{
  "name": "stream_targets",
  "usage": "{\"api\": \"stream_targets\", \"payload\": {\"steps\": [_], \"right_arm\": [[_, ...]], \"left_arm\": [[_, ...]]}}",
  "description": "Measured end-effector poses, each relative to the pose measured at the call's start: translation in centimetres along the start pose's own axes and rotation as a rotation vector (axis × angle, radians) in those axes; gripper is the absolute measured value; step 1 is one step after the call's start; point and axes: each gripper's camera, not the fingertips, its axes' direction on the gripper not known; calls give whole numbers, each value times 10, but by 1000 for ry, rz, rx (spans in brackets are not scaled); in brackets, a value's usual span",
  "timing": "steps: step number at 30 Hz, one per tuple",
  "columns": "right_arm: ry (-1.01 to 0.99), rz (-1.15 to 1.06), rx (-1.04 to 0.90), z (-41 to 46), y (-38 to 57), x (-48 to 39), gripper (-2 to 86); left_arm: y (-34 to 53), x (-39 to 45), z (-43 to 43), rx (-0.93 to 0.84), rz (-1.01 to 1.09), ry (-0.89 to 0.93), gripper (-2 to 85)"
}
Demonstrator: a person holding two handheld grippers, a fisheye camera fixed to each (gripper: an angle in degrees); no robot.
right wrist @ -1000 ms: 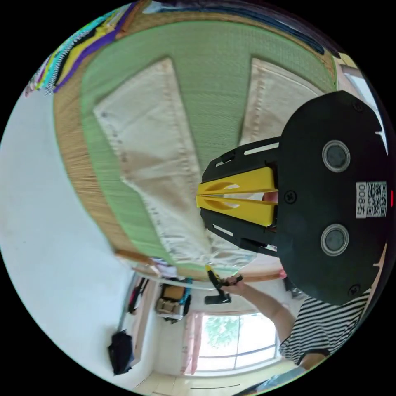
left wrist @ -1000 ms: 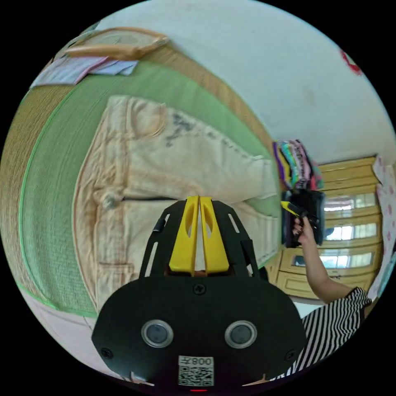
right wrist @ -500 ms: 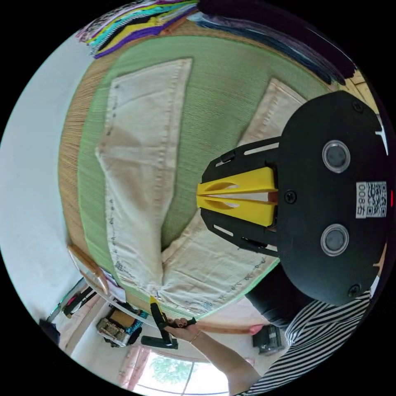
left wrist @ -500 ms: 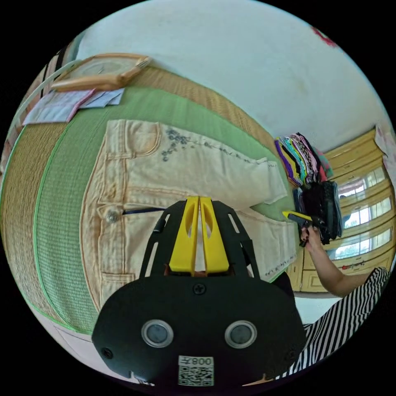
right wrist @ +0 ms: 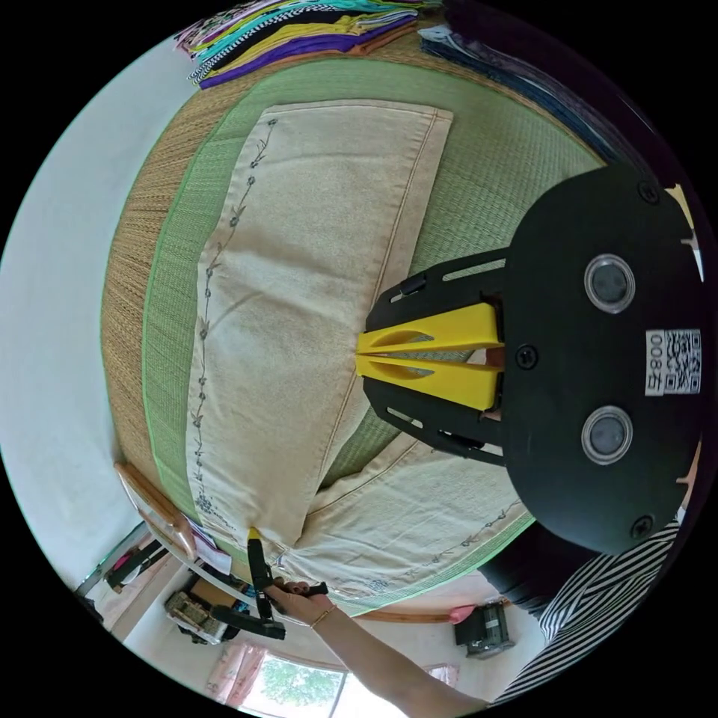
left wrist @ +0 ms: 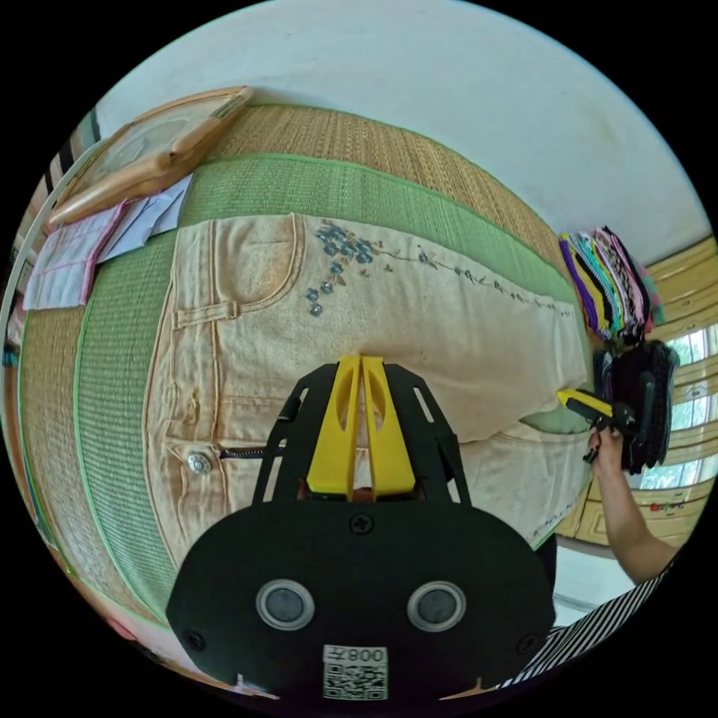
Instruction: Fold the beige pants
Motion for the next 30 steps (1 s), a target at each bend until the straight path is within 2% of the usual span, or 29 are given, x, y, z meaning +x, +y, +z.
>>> {"api": "stream_targets", "payload": {"steps": [4, 7, 9, 12, 14, 16, 17, 21, 26, 30], "right_arm": [[70, 35, 36, -19, 9, -15, 0], [-54, 62, 114, -50, 53, -32, 0], [-126, 62, 132, -57, 85, -52, 0], [-220, 23, 75, -42, 117, -97, 0], [-213, -11, 18, -26, 123, -123, 0], [-189, -30, -74, -3, 130, -144, 0], [-178, -29, -63, -2, 134, -147, 0], [-162, -69, -59, -12, 148, -148, 0], [-171, -123, -92, -22, 163, -140, 1], [-244, -23, -108, -37, 177, -113, 0]], "left_arm": [[10, 9, -3, 45, 1, 26, 0], [31, 22, -9, 66, 102, 124, 0], [47, 42, -2, 12, 229, 182, 0], [52, 76, 16, -62, 381, 136, 0], [43, 92, 28, -92, 423, 80, 0], [28, 100, 37, -105, 424, 17, 0], [18, 100, 39, -93, 402, 7, 1], [-3, 87, 46, -120, 341, 85, 1], [16, 72, 49, -168, 277, 139, 1], [43, 61, 37, -178, 269, 171, 1]]}}
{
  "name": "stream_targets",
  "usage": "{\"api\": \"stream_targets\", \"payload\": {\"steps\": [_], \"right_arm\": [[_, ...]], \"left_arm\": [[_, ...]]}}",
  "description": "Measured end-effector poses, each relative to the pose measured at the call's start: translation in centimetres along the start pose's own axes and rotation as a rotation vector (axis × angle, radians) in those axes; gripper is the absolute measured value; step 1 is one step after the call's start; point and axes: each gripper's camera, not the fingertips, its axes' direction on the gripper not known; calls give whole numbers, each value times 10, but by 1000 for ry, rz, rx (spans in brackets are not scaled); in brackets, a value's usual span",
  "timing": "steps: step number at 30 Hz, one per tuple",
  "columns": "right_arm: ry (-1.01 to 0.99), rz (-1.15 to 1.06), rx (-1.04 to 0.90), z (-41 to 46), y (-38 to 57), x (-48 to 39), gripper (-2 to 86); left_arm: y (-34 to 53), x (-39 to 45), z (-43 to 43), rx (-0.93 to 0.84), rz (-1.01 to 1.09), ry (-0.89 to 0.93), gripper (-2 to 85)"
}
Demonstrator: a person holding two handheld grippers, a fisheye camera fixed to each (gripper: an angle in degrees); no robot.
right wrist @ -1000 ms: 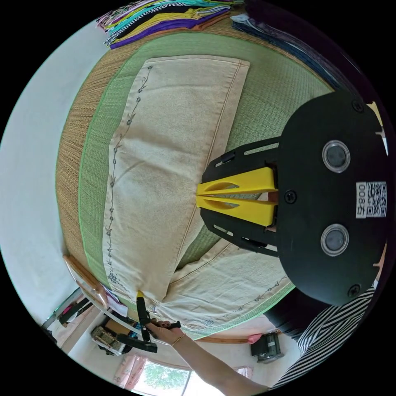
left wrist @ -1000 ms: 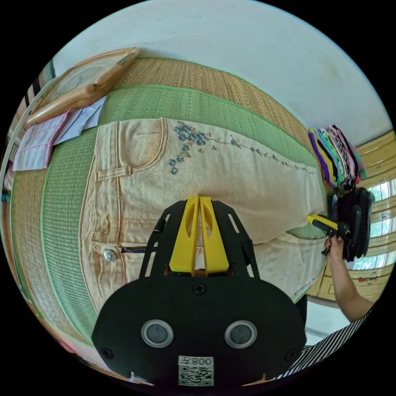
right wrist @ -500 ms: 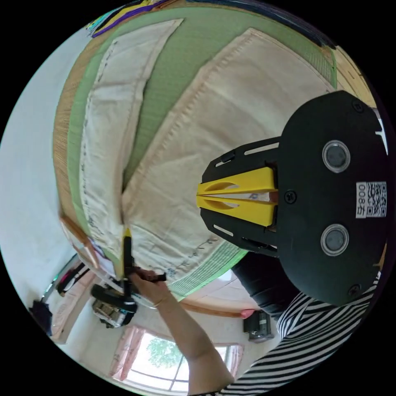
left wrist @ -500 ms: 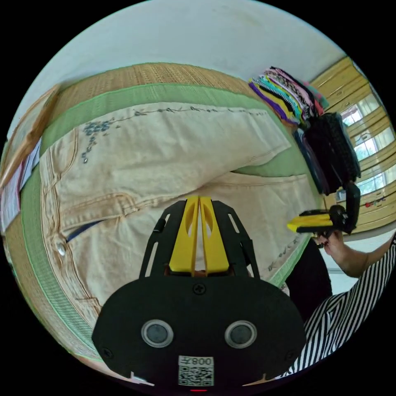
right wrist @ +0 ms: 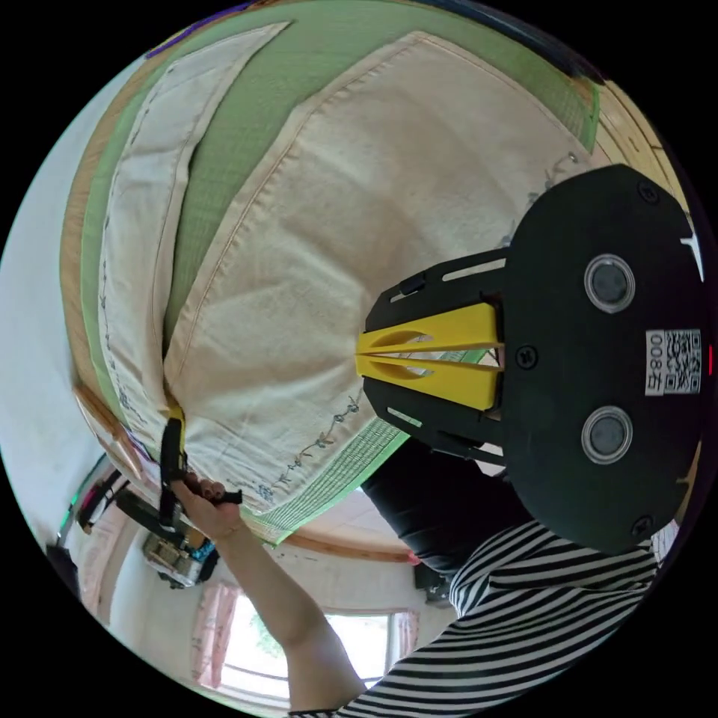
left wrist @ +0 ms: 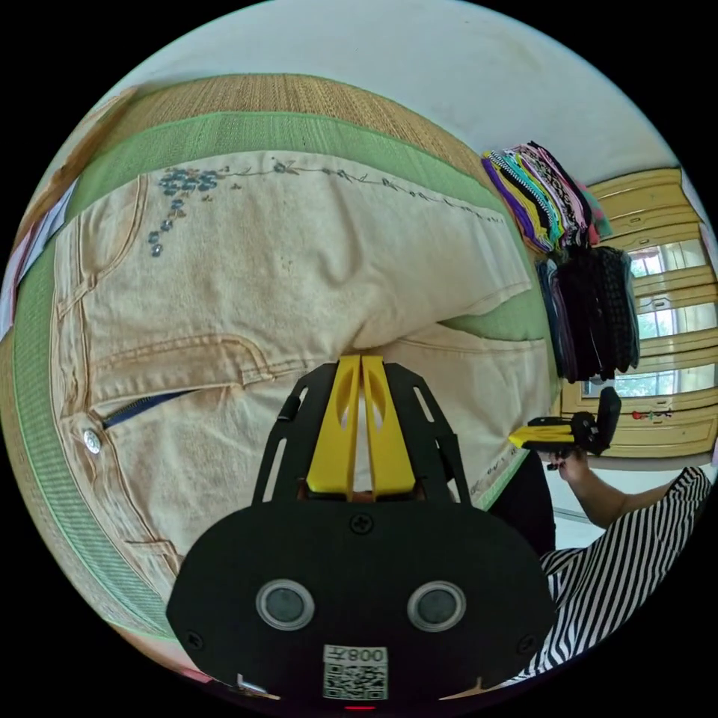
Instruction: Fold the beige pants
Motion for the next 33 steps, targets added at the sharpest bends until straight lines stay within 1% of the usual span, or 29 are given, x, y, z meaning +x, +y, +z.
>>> {"api": "stream_targets", "payload": {"steps": [1, 3, 5, 7, 9, 11, 14, 17, 19, 22, 25, 27, 33], "right_arm": [[59, 33, 21, -12, 8, 4, 0], [113, 95, 77, -34, 23, 13, 0], [177, 182, 126, -52, 38, 27, 1], [292, 283, 136, -60, 53, 44, 1], [348, 274, 113, -55, 57, 48, 1], [376, 244, 128, -55, 55, 44, 1], [460, 178, 92, -56, 39, 38, 2], [431, 174, 88, -61, 28, 45, 2], [353, 212, 120, -67, 32, 54, 2], [294, 232, 141, -72, 35, 61, 2], [297, 223, 147, -72, 34, 58, 1], [310, 224, 164, -71, 35, 54, 1], [386, 209, 173, -63, 29, 34, 2]], "left_arm": [[4, 1, -3, 9, 7, 3, 1], [21, 0, -8, 20, 2, 18, 1], [33, -4, -1, -44, -16, -22, 1], [45, -9, 0, -10, -32, -10, 1], [57, -16, 0, 1, -72, 25, 1], [66, -14, -1, 5, -62, 1, 0], [83, -10, -3, -12, -32, -36, 0], [96, -18, -7, -9, -52, -1, 0], [101, -24, -10, 0, -72, 21, 0], [108, -29, -16, 2, -82, 14, 0], [112, -24, -25, 28, -40, 48, 1], [112, -20, -31, 52, -3, 115, 1], [100, -14, -36, 47, 84, 187, 1]]}}
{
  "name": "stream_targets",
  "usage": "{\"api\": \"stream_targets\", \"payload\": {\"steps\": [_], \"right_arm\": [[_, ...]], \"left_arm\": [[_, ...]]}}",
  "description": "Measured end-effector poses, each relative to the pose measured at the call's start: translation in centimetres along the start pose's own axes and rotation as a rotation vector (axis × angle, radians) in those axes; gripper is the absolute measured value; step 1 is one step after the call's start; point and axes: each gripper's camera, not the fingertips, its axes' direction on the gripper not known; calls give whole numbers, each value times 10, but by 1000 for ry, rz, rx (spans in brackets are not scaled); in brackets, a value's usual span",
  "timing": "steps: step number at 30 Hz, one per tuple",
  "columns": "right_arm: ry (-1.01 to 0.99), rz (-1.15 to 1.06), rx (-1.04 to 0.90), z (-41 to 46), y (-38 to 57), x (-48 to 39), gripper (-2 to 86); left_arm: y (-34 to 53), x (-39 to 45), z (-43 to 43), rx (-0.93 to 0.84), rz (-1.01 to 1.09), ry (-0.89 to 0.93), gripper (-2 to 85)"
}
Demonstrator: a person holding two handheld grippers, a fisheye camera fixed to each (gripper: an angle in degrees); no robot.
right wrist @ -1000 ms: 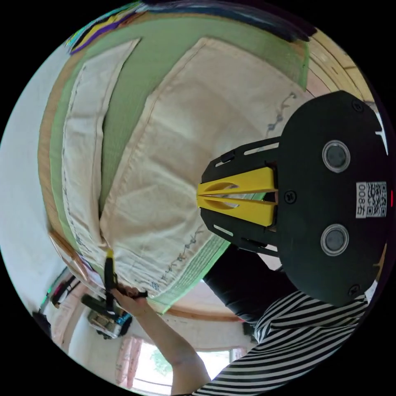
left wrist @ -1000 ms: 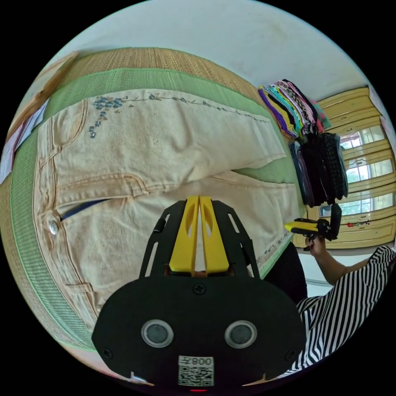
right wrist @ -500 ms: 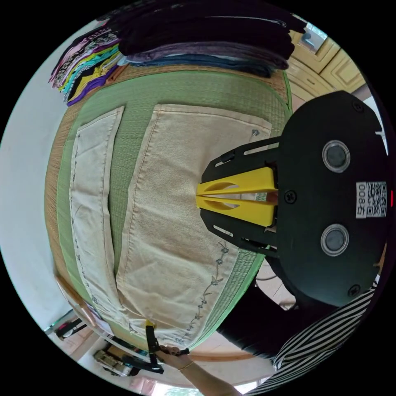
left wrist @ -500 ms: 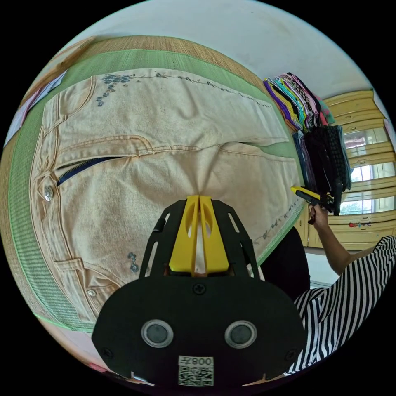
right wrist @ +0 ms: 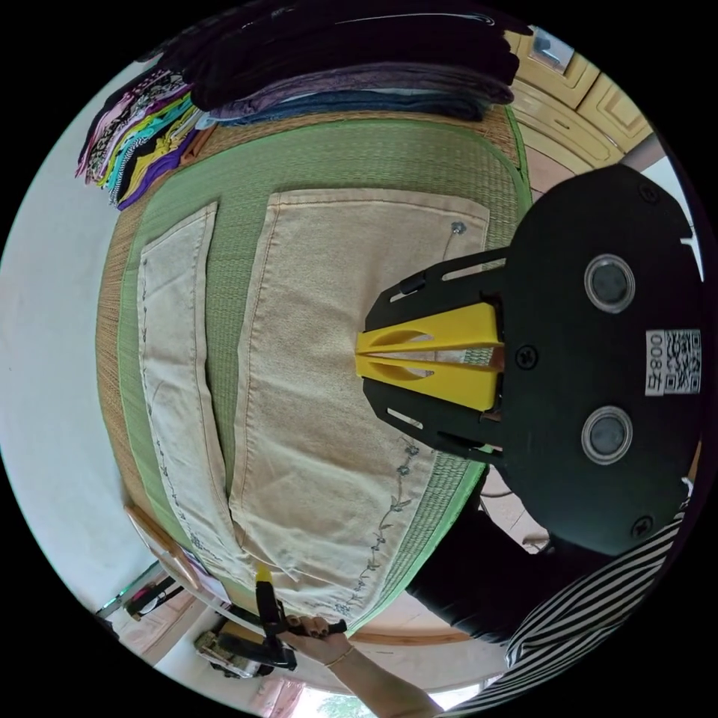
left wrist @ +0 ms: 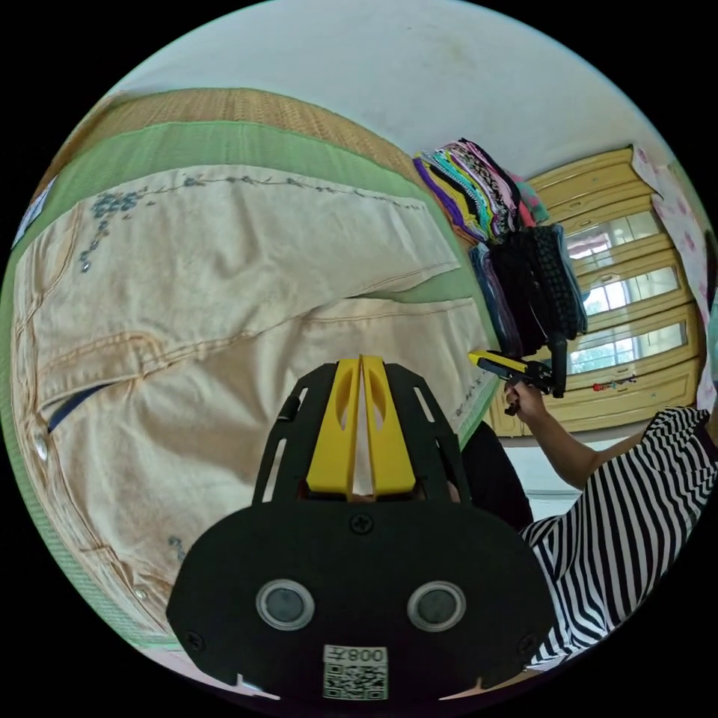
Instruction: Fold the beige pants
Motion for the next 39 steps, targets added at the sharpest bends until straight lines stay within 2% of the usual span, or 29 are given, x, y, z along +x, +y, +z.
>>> {"api": "stream_targets", "payload": {"steps": [7, 11, 17, 21, 25, 31, 34, 39], "right_arm": [[-167, 64, 0, 4, -5, 13, 2], [-177, 45, -12, 3, -11, 0, 2], [-358, -94, 78, -11, -51, -71, 15], [-495, -330, 78, 1, -119, -187, 52], [-520, -583, 100, 16, -186, -333, 71], [-406, -831, 69, 59, -242, -511, 79], [-290, -896, 60, 87, -249, -571, 72], [-172, -946, 12, 130, -251, -622, 56]], "left_arm": [[10, -5, -14, -27, 7, -7, 1], [55, -34, -59, 75, -153, -42, 1], [131, -92, -136, 231, -423, -225, 2], [151, -121, -172, 281, -496, -333, 1], [153, -146, -189, 308, -515, -342, 2], [153, -166, -200, 300, -468, -322, 3], [158, -169, -204, 302, -447, -324, 2], [167, -181, -213, 332, -442, -283, 2]]}}
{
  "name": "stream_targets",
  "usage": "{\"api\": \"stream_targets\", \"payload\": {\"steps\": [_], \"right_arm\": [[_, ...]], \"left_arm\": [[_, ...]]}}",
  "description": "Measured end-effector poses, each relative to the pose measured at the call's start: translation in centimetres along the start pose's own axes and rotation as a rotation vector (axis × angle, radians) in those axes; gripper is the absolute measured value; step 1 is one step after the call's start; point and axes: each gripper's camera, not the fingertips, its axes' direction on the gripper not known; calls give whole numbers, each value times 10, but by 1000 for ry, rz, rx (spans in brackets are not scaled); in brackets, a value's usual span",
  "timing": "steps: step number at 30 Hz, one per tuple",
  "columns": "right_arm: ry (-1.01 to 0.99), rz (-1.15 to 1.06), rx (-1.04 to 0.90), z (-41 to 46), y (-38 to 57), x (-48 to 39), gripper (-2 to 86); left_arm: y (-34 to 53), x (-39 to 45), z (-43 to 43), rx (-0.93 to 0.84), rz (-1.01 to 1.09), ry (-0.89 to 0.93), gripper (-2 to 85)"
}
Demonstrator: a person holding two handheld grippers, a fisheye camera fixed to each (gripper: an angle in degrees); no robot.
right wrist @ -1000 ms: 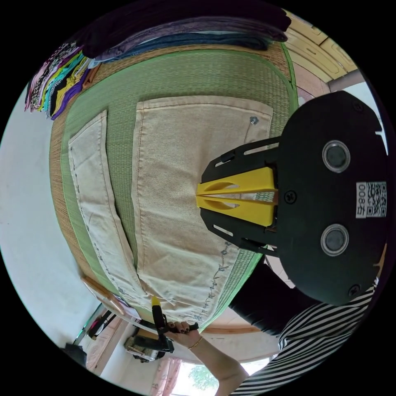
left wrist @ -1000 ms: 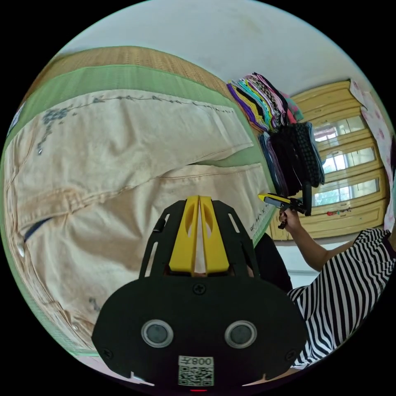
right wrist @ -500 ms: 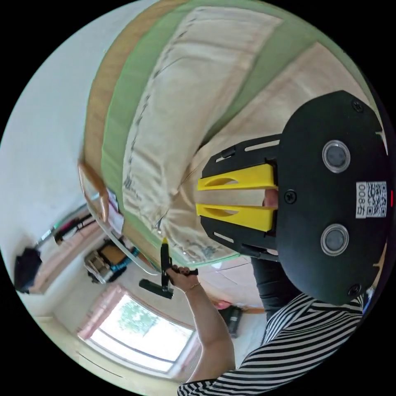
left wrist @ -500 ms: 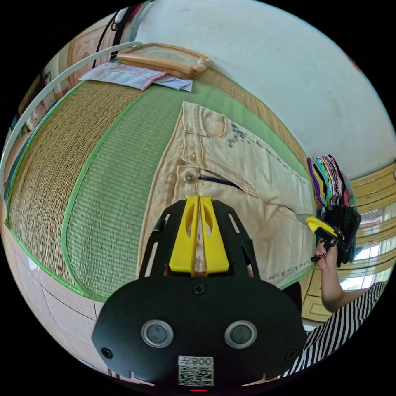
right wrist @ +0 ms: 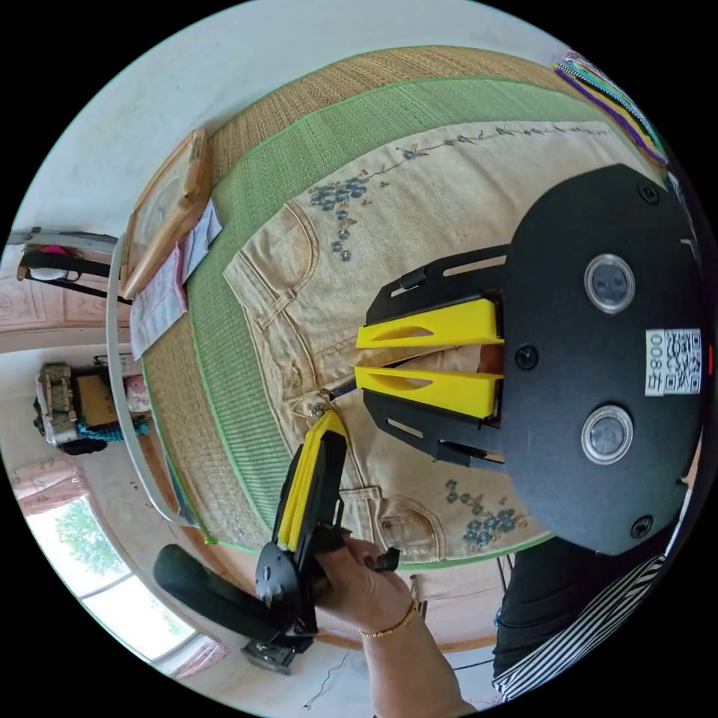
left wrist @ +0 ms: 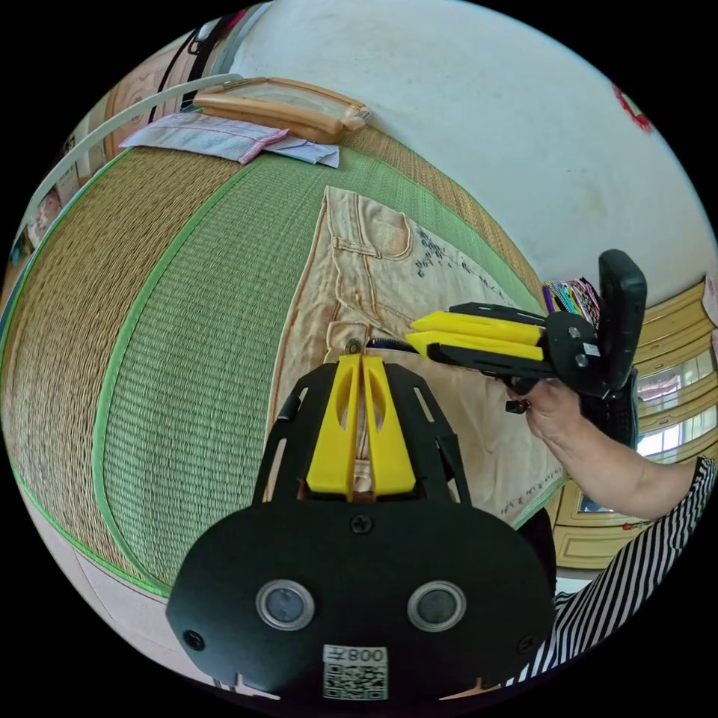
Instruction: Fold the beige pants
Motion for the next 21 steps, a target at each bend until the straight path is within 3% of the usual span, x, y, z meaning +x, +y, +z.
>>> {"api": "stream_targets", "payload": {"steps": [6, 14, 21], "right_arm": [[-125, 12, 70, 1, -13, 3, 66], [-113, 37, 62, 25, -29, 9, 25], [-364, 124, 223, 3, -11, 57, 6]], "left_arm": [[-4, -11, -3, 8, -4, 24, 2], [-16, -16, 1, 6, 3, 23, 1], [-27, -14, 16, 9, 5, 21, 1]]}}
